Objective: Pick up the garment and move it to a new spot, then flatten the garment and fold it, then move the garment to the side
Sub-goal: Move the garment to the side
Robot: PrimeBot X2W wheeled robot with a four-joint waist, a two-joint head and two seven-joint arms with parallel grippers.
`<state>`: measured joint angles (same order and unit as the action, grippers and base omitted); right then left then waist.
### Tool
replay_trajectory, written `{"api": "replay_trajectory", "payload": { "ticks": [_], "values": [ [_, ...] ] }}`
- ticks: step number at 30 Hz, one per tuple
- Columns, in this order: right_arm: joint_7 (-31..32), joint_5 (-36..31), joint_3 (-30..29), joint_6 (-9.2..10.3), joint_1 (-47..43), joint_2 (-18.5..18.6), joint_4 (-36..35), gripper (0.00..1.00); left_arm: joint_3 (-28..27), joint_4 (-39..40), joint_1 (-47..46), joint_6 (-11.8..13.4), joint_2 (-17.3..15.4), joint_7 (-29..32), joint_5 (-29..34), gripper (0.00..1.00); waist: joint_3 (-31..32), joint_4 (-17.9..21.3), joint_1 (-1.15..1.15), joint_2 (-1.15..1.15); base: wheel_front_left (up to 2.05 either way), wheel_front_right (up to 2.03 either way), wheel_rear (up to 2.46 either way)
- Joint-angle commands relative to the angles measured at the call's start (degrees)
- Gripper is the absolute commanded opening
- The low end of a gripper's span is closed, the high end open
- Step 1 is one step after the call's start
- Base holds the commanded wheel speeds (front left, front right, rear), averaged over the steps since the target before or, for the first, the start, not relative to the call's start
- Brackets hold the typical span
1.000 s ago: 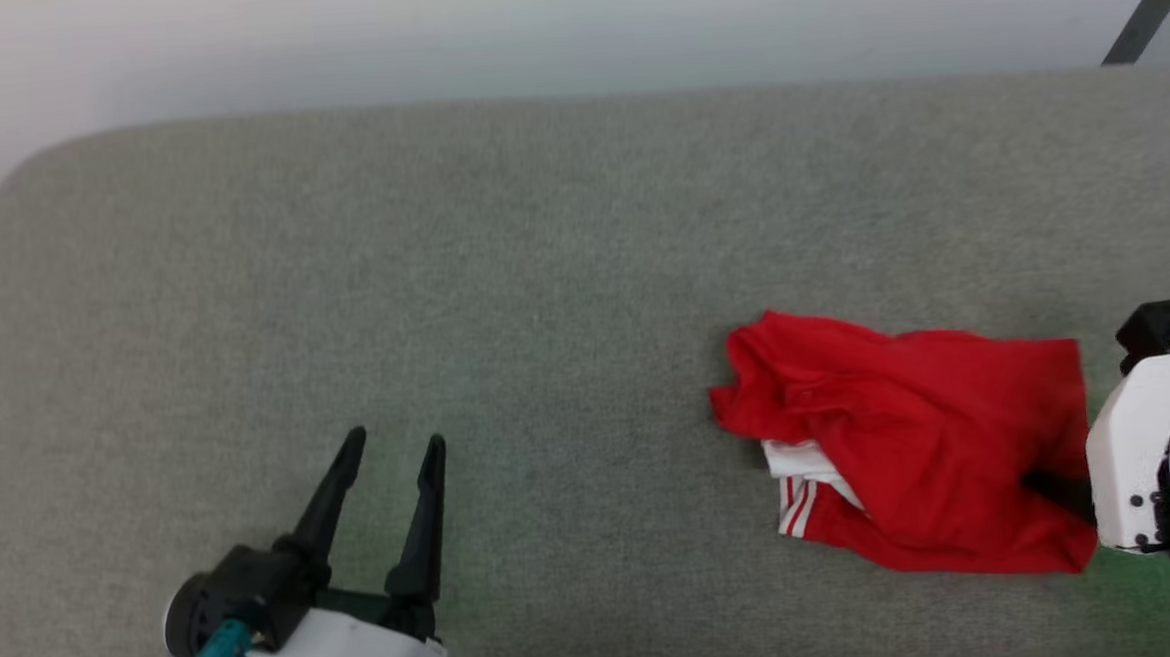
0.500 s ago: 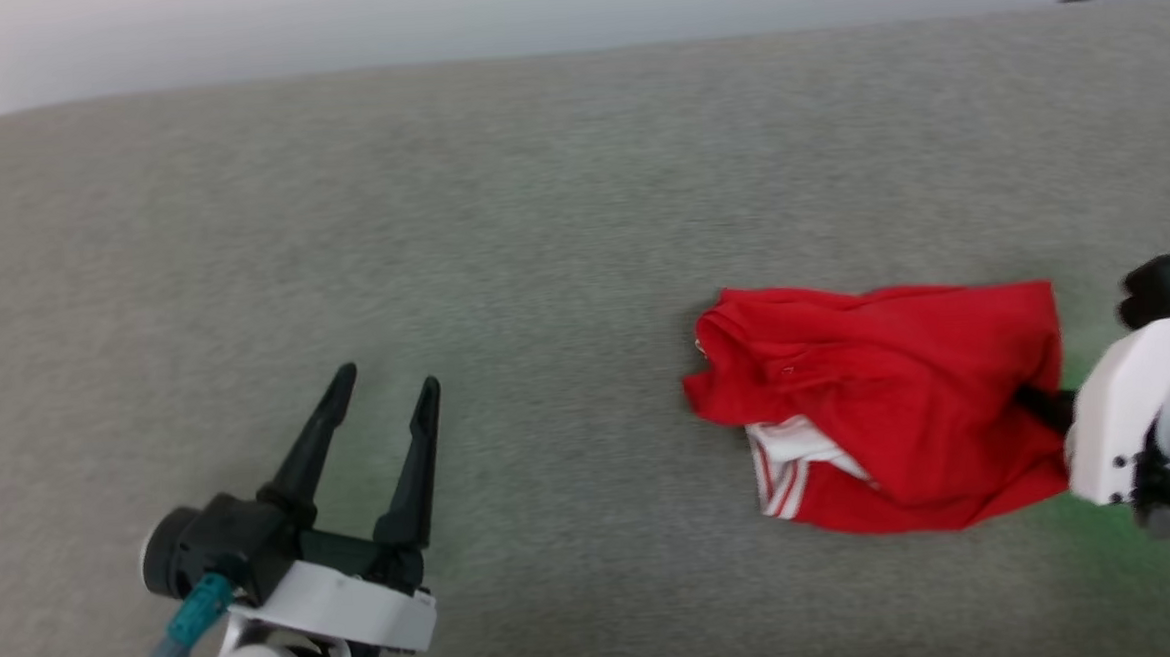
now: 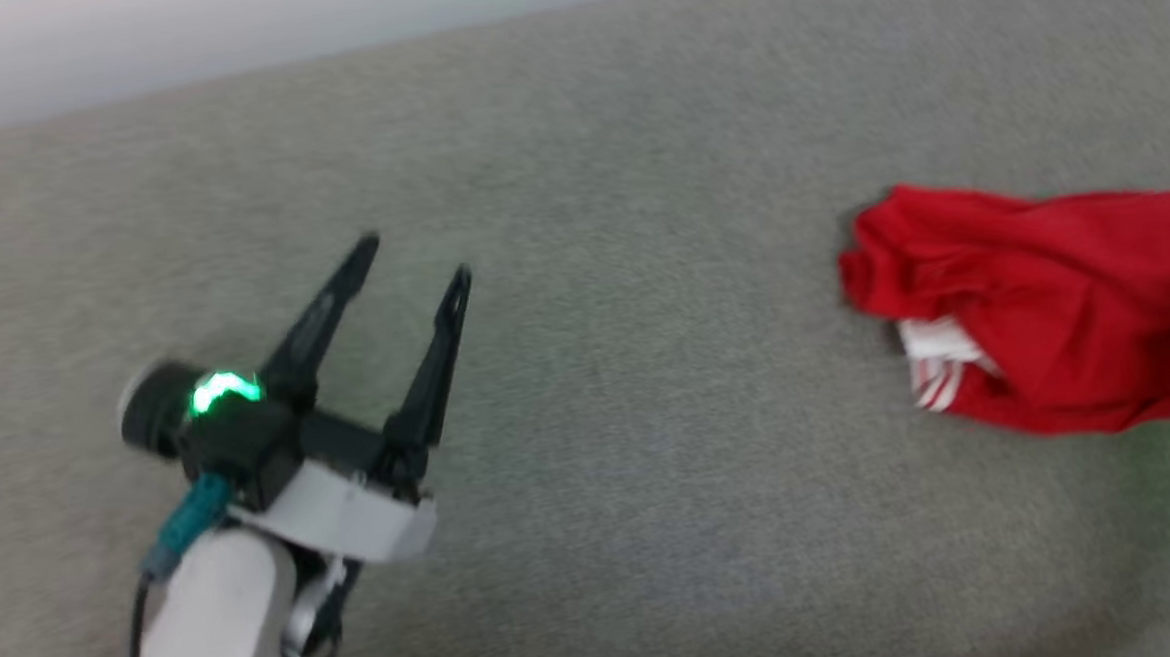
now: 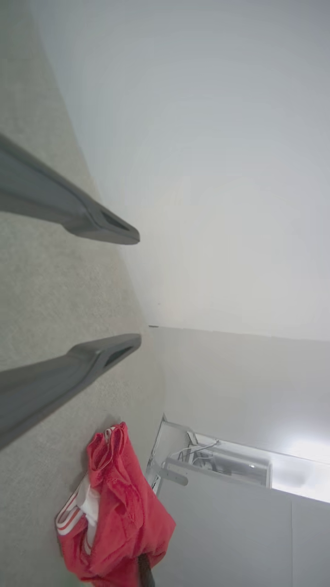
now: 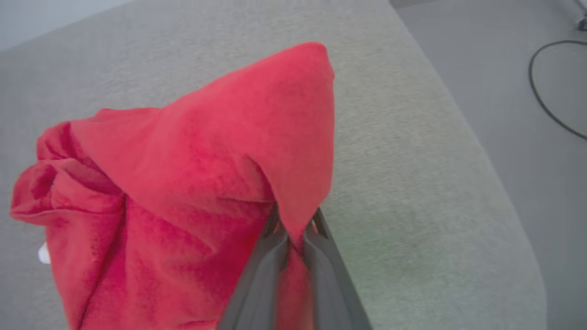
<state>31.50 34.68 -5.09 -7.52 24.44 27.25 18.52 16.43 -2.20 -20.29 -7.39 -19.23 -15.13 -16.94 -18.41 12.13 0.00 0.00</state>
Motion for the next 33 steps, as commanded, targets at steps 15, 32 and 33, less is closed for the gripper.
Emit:
{"api": "replay_trajectory", "payload": {
  "ticks": [15, 32, 33],
  "values": [
    [-14.3, -14.1, -4.8, 0.07, 18.0, 5.3, 16.0, 0.00, 9.3, 1.5, -20.6, -0.1, -8.1, 0.0, -1.1, 1.00, -13.8, 5.7, 0.00, 0.00, 0.00, 0.00, 0.00],
    [-31.7, -27.5, -4.4, 0.07, 32.0, 3.7, 39.4, 0.47, 11.8, 1.0, -24.0, -0.1, -10.3, 0.0, -1.9, 1.00, -15.9, 4.5, 0.00, 0.00, 0.00, 0.00, 0.00],
    [-32.4, -27.8, -4.4, 0.07, 32.4, 3.6, 40.3, 0.92, 11.5, 0.9, -23.6, -0.1, -10.2, 0.0, -1.9, 1.00, -15.4, 4.4, 0.00, 0.00, 0.00, 0.00, 0.00]
  ]
}}
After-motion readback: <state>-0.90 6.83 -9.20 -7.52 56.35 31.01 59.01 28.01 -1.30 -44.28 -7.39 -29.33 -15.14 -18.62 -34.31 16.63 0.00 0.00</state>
